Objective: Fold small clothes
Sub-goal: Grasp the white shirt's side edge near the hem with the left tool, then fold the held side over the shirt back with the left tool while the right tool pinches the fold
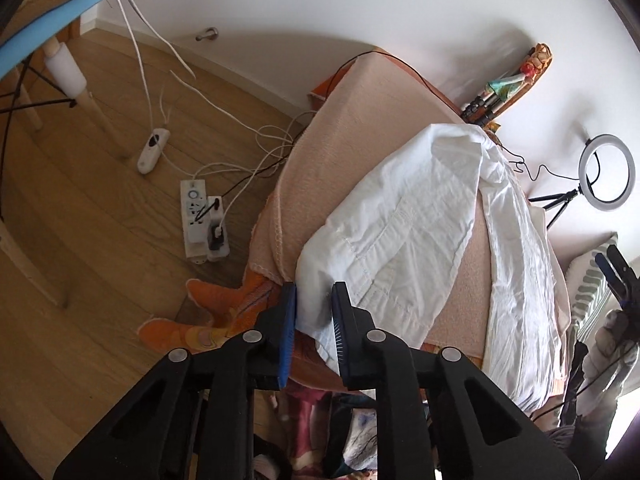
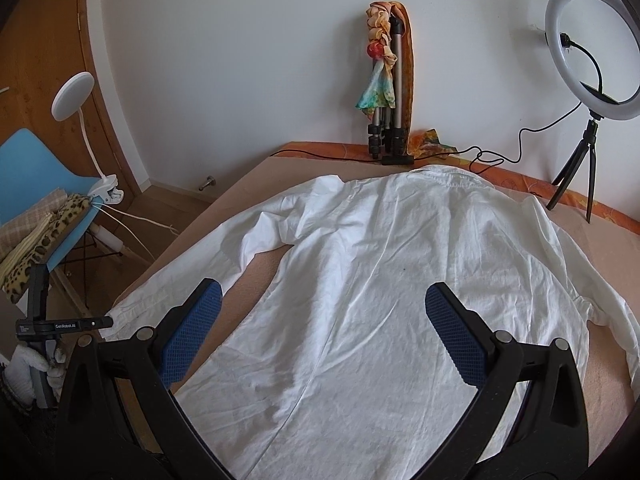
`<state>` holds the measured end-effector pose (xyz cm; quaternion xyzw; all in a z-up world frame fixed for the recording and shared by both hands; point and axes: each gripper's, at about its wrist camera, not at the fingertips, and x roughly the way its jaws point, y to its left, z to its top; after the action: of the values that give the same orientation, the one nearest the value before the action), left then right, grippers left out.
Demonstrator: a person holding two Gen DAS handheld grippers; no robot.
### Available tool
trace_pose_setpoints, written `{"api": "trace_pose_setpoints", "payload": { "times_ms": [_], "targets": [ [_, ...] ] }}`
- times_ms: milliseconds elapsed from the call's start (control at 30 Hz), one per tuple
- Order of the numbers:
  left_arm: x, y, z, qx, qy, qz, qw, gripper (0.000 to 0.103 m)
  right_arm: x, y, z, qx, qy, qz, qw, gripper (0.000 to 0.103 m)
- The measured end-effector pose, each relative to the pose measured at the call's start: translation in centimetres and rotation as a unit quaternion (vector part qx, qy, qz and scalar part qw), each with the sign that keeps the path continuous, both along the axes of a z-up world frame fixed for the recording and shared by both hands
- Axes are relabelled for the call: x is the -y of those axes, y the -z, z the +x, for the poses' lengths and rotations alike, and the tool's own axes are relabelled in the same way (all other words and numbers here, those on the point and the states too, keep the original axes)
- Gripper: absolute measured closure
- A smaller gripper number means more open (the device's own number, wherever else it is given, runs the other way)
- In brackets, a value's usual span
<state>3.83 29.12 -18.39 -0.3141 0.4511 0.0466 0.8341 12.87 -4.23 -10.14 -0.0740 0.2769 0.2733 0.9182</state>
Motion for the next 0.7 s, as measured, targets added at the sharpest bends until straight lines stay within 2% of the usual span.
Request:
{"api": "trace_pose_setpoints", "payload": {
  "times_ms": [267, 300, 333, 467, 533, 700],
  "targets": [
    [1.7, -0.8, 1.7, 0.002, 0.014, 0.053, 0.9985, 0.087, 0.1, 0.2, 0.2, -0.008, -0.003, -0.001, 1.0, 0.0],
    [1.8, -0.9, 1.9, 0.007, 0.017, 0.058, 0.9982, 0.094, 0.0, 0.4, 0.3, -0.013, -0.004, -0.002, 1.0, 0.0],
    [1.9, -1.2, 1.9, 0.024, 0.022, 0.057, 0.9978, 0.099, 0.0, 0.5, 0.5, -0.019, -0.005, -0.002, 1.0, 0.0],
    [3.4, -3.9, 1.6, 0.092, 0.046, 0.075, 0.9918, 0.1, -0.1, 0.4, 1.7, -0.042, -0.013, 0.008, 0.999, 0.0],
    [4.8, -5.5, 1.3, 0.122, 0.066, 0.07, 0.9879, 0.1, -0.4, 0.1, 2.7, -0.057, -0.018, 0.016, 0.998, 0.004],
    [10.0, -8.4, 1.3, 0.175, 0.146, 0.059, 0.9719, 0.1, -2.5, -1.3, 6.7, -0.106, -0.044, 0.031, 0.993, 0.01]
  ]
}}
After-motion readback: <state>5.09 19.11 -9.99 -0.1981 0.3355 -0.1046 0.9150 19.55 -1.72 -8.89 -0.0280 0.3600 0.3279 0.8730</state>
